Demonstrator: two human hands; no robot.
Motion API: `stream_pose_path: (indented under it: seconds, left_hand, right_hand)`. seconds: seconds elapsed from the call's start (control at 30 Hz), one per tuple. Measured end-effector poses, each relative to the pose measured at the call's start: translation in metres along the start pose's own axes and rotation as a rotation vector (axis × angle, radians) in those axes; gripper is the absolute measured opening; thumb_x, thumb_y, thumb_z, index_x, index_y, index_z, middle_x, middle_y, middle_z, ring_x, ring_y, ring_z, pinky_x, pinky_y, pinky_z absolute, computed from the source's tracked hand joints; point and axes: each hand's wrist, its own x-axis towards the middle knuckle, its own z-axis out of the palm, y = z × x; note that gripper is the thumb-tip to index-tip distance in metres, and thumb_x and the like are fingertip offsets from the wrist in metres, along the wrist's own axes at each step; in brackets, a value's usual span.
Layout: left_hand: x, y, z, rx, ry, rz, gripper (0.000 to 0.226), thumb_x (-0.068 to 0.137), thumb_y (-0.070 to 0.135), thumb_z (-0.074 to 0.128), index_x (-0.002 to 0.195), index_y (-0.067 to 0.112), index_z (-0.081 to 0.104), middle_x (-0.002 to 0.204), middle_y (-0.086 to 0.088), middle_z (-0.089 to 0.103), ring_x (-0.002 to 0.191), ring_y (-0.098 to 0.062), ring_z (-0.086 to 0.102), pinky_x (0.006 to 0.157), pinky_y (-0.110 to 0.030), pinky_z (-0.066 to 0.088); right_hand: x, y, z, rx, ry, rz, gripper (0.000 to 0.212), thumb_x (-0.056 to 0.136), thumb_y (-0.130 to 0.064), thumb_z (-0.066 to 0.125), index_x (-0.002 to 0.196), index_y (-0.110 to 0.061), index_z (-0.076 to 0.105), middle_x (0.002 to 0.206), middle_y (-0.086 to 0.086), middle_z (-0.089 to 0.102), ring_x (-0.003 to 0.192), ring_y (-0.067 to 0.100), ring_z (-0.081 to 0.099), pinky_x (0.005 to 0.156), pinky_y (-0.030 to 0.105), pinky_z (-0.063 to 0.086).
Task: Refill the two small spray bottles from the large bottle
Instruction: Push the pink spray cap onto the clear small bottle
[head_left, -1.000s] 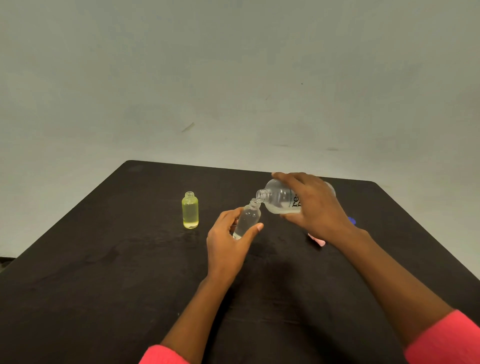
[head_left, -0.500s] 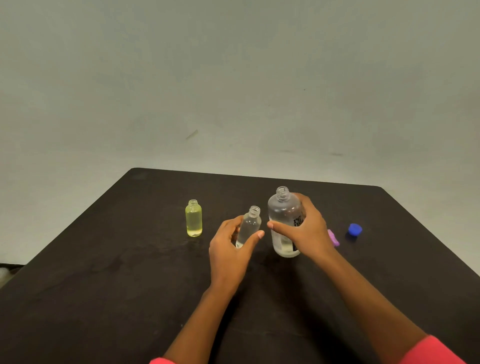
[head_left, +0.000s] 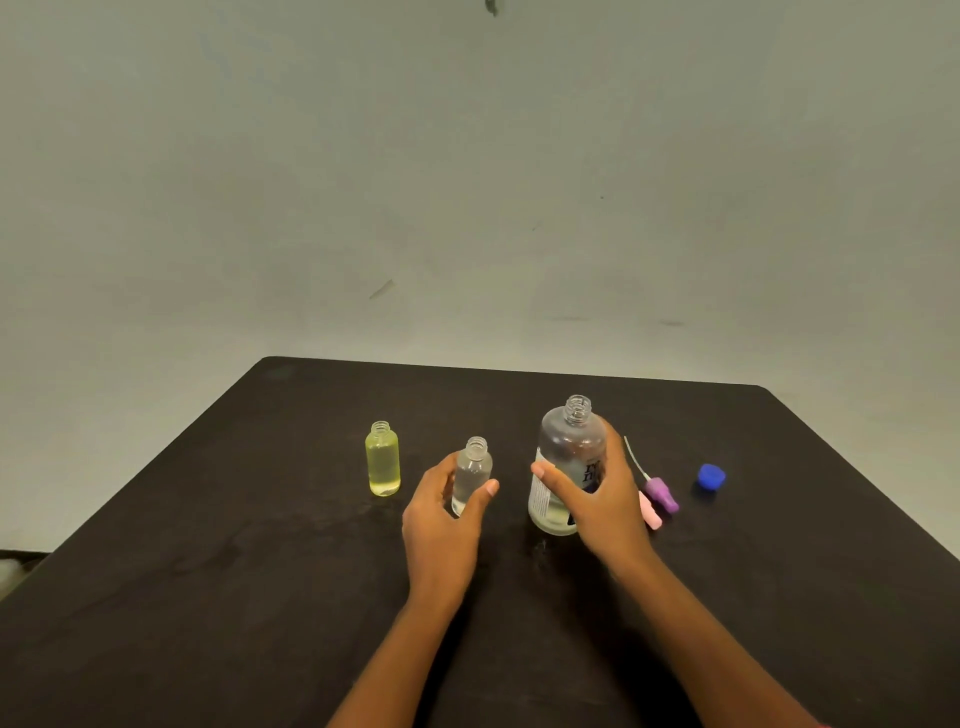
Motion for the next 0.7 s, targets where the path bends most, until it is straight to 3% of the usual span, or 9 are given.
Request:
stream_pose_path:
  seconds: [0.13,0.37,0.5,0.57,0.63,0.7]
  left_hand:
    - [0.005,-0.005,0.000,0.004,0.003,-0.023,0.039,0.080,0.017,0.075,0.113,0.030,0.059,0.104,0.020,0.064,0.098,0.009,0.060,0.079,-0.002,0.043]
    - [0.018,-0.016,0.005,0.046,-0.003,-0.052,0.035,0.083,0.015,0.071,0.110,0.033,0.057,0.107,0.014,0.065,0.104,-0.004,0.061,0.092,-0.026,0.046]
    - [0.018,-0.017,0.005,0.052,-0.021,-0.065,0.035,0.083,0.013,0.071,0.106,0.034,0.056,0.102,0.019,0.064,0.101,0.000,0.060,0.084,-0.018,0.043]
    - [0.019,-0.017,0.003,0.023,-0.014,-0.080,0.033,0.083,0.012,0.071,0.105,0.032,0.057,0.101,0.018,0.065,0.099,0.000,0.061,0.080,-0.015,0.043]
    - [0.018,-0.016,0.002,0.012,-0.014,-0.083,0.032,0.083,0.011,0.071,0.104,0.032,0.058,0.100,0.017,0.065,0.097,0.002,0.062,0.077,-0.012,0.043]
    - [0.018,-0.014,0.002,0.013,-0.013,-0.083,0.033,0.084,0.011,0.071,0.101,0.035,0.057,0.098,0.018,0.065,0.094,0.004,0.062,0.075,-0.009,0.043]
  right_hand:
    - [0.000,0.003,0.000,0.022,-0.025,-0.013,0.069,0.071,-0.030,0.078,0.130,-0.034,0.041,0.123,-0.020,0.053,0.112,-0.006,0.051,0.087,0.007,0.042]
    - [0.000,0.008,0.001,0.009,-0.030,0.004,0.074,0.072,-0.033,0.077,0.132,-0.040,0.034,0.129,-0.022,0.048,0.117,-0.009,0.045,0.090,0.005,0.038]
    - [-0.008,0.011,-0.001,0.000,-0.046,0.029,0.087,0.068,-0.036,0.079,0.140,-0.035,0.030,0.135,-0.025,0.042,0.122,-0.012,0.040,0.097,0.010,0.037]
    - [-0.017,0.007,-0.006,0.012,-0.006,0.024,0.094,0.065,-0.044,0.080,0.142,-0.036,0.026,0.135,-0.031,0.037,0.123,-0.016,0.035,0.095,0.005,0.033]
    - [-0.021,0.005,-0.013,-0.009,0.148,-0.058,0.076,0.075,-0.046,0.073,0.138,-0.032,0.033,0.135,-0.025,0.042,0.127,-0.007,0.038,0.099,0.010,0.032]
    - [-0.022,0.003,-0.025,-0.121,0.343,-0.153,0.051,0.084,-0.029,0.066,0.129,-0.025,0.043,0.129,-0.013,0.050,0.120,0.005,0.047,0.096,0.022,0.039]
